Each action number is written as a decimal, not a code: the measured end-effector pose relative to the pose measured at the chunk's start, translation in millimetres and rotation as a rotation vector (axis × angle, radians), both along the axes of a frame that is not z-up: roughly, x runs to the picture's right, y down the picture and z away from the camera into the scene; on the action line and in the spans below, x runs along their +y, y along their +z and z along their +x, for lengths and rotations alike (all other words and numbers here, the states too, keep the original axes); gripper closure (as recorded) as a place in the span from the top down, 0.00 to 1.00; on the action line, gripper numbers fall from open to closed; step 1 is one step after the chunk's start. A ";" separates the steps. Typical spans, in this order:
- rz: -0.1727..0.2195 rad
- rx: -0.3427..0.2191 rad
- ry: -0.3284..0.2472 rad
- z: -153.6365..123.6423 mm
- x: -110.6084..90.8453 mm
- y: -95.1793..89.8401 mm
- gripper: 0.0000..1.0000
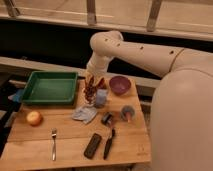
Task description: Place grapes in purple bowl
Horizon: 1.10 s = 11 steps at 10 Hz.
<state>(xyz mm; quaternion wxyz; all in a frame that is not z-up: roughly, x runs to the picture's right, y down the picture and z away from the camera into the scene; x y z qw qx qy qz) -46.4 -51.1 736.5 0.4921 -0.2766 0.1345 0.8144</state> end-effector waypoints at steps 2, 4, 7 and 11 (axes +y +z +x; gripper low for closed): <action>0.025 0.040 0.048 27.2 -16.7 -5.2 0.00; 0.051 0.091 0.102 56.4 -33.6 -9.7 0.00; 0.065 0.169 0.145 85.6 -55.7 -2.1 0.00; 0.035 0.238 0.205 118.2 -77.0 30.4 0.00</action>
